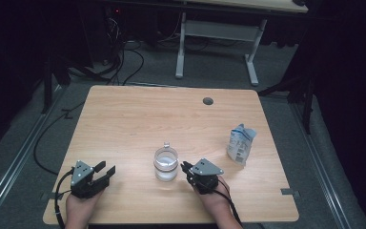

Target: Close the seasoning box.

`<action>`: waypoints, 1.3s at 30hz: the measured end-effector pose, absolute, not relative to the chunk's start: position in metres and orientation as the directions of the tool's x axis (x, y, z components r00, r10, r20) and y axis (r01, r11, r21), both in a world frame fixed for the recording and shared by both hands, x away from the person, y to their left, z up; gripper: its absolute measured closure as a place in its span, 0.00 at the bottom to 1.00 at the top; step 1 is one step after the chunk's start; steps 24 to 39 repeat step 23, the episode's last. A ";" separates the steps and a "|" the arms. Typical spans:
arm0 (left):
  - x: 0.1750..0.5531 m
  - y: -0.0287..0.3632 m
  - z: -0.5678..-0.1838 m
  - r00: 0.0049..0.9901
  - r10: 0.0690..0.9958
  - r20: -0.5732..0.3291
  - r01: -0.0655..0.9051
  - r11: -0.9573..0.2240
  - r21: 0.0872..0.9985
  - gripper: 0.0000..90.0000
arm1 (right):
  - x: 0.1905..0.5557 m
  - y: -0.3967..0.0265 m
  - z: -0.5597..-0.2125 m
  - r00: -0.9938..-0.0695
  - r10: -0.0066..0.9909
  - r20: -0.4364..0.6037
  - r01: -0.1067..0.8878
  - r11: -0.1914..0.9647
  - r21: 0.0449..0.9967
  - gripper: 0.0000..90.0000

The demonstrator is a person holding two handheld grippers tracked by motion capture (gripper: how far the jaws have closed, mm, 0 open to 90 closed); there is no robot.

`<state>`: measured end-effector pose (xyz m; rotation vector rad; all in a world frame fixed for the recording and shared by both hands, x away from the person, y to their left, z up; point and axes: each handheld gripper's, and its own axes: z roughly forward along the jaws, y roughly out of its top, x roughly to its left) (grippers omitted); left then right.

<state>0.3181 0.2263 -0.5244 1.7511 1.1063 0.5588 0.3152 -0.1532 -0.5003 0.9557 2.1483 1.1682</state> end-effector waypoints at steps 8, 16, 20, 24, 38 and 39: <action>0.319 0.224 -0.525 0.500 0.859 -0.114 0.438 -0.137 0.889 0.58 | 0.321 -0.191 -0.515 -0.515 0.851 -0.105 0.414 0.354 0.839 0.75; 0.318 0.223 -0.524 0.504 0.855 -0.121 0.439 -0.133 0.888 0.58 | 0.306 -0.253 -0.514 -0.411 0.908 -0.080 0.446 0.276 0.851 0.73; 0.318 0.220 -0.524 0.511 0.852 -0.116 0.436 -0.140 0.889 0.58 | 0.303 -0.263 -0.515 -0.390 0.919 -0.057 0.460 0.248 0.853 0.73; 0.317 0.218 -0.524 0.513 0.851 -0.115 0.436 -0.142 0.889 0.58 | 0.306 -0.259 -0.515 -0.405 0.913 -0.055 0.456 0.254 0.853 0.73; 0.317 0.218 -0.524 0.513 0.851 -0.115 0.436 -0.142 0.889 0.58 | 0.306 -0.259 -0.515 -0.405 0.913 -0.055 0.456 0.254 0.853 0.73; 0.317 0.218 -0.524 0.513 0.851 -0.115 0.436 -0.142 0.889 0.58 | 0.306 -0.259 -0.515 -0.405 0.913 -0.055 0.456 0.254 0.853 0.73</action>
